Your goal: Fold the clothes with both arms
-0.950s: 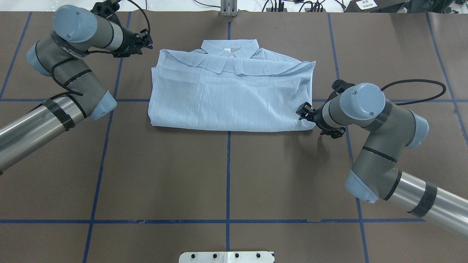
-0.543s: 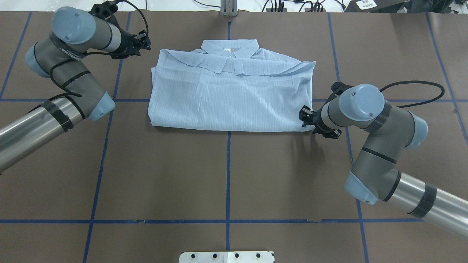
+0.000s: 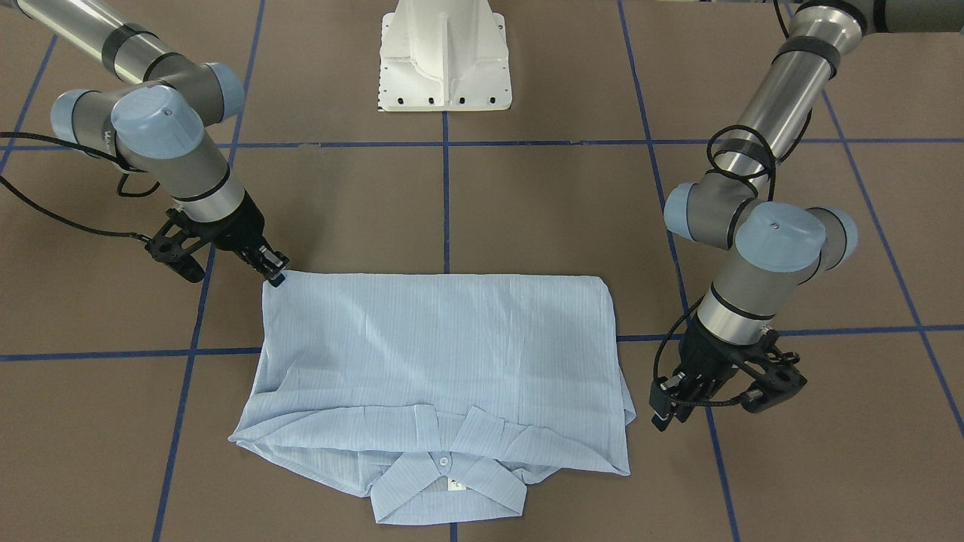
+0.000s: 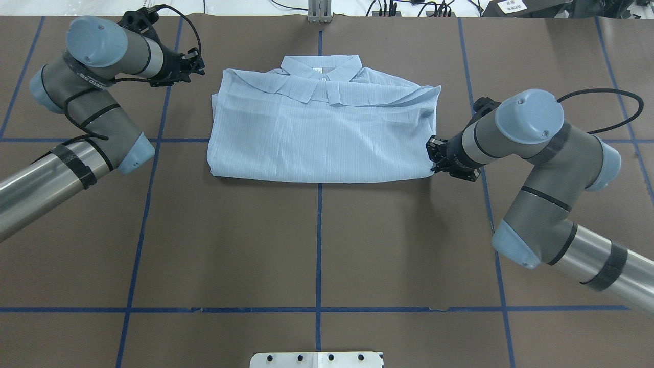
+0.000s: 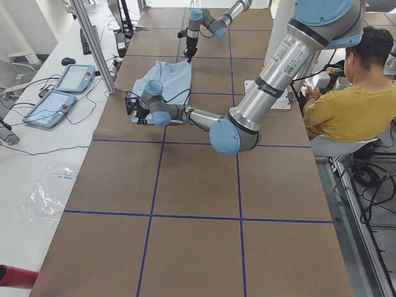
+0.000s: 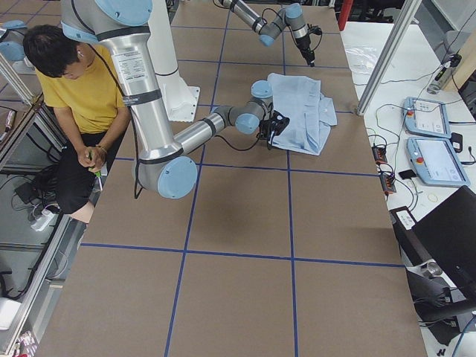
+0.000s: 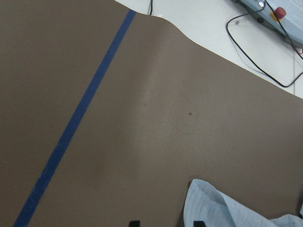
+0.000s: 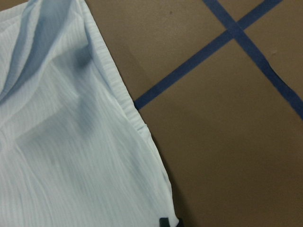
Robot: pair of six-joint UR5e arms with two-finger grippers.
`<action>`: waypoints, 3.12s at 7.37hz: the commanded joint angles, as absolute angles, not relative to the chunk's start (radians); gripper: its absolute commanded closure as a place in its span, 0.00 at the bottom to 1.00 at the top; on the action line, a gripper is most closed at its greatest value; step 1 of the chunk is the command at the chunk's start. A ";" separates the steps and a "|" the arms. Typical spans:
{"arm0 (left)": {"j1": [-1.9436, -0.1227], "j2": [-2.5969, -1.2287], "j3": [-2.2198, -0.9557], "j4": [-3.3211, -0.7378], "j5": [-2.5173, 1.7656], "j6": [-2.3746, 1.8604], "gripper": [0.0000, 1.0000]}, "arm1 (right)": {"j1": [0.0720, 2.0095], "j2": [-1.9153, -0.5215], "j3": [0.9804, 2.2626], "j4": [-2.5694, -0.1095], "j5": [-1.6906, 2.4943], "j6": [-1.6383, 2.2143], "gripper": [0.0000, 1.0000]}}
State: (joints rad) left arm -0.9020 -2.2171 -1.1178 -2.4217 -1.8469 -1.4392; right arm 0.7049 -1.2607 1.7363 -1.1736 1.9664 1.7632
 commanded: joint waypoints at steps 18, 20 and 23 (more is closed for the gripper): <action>-0.457 -1.991 -1.651 -2.230 -1.801 -1.908 0.28 | 0.670 -1.384 1.970 -1.169 2.138 1.767 0.00; -0.459 -2.005 -1.638 -2.230 -1.796 -1.907 0.56 | 0.670 -1.384 1.965 -1.169 2.132 1.767 0.00; -0.523 -2.000 -1.635 -2.221 -1.749 -1.876 1.00 | 0.670 -1.382 1.954 -1.166 2.132 1.767 0.00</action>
